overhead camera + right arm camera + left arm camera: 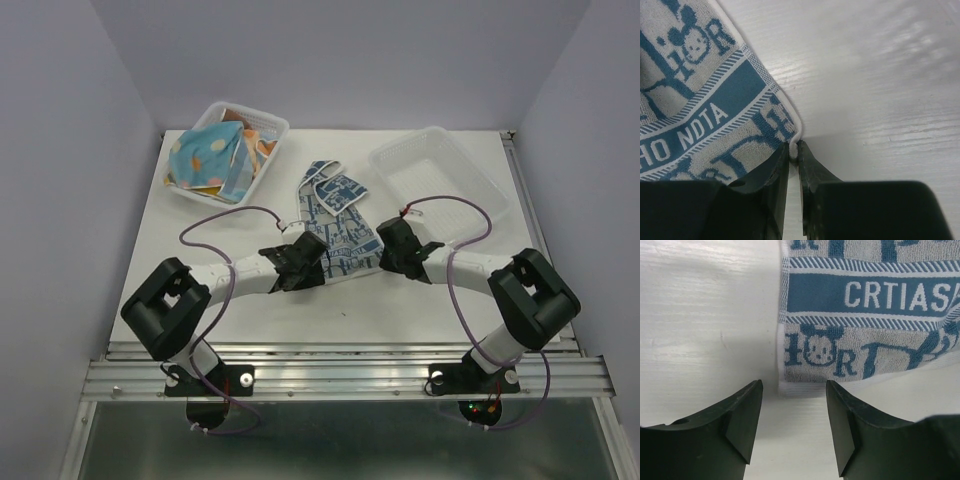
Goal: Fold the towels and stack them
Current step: Flatten out the crumpled towel
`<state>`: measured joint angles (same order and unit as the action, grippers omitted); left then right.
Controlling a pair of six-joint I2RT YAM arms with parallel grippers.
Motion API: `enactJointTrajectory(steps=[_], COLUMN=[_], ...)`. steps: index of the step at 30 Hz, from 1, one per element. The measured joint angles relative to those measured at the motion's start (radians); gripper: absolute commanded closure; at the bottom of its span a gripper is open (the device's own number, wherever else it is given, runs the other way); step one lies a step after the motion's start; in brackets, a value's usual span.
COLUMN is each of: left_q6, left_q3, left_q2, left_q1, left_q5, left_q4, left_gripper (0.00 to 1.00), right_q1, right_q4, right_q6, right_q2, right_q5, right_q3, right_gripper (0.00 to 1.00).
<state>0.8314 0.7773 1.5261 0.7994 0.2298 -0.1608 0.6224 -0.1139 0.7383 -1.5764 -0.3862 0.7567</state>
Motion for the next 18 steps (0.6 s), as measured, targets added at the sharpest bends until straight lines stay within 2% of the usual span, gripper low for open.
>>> enactJointTrajectory(steps=[7,10,11,12,15,16,17,18], left_q6=[0.027,0.034,0.039,0.041,0.05,0.058,0.061,0.064], left_q3=[0.061,0.095,0.105,0.116,0.133,0.136,0.137,0.138], left_q2=[0.057,0.092,0.102,0.113,0.132,0.135,0.136,0.135], left_q1=[0.055,0.06,0.063,0.063,0.063,0.063,0.063,0.063], left_q5=[0.076,0.1,0.108,0.12,0.137,0.138,0.138,0.14], left_q4=[-0.072,-0.094,-0.097,-0.101,-0.111,-0.11,-0.112,-0.112], left_gripper=[0.43,0.5,0.54,0.7,1.0,1.0,1.0,1.0], right_q1=[0.0,0.0,0.0,0.0,0.0,0.0,0.0,0.0], right_q4=[0.006,0.008,0.011,0.01,0.004,0.002,0.002,0.002], right_q6=[-0.001,-0.002,-0.002,-0.004,-0.006,-0.008,-0.008,-0.014], right_q2=[0.013,0.014,0.016,0.018,0.025,0.028,0.031,0.037], right_q5=[0.007,0.01,0.011,0.013,0.021,0.023,0.025,0.028], right_q3=[-0.013,-0.015,-0.017,-0.019,-0.021,-0.024,-0.027,-0.031], right_gripper=[0.82,0.82,0.82,0.82,0.85,0.88,0.99,0.99])
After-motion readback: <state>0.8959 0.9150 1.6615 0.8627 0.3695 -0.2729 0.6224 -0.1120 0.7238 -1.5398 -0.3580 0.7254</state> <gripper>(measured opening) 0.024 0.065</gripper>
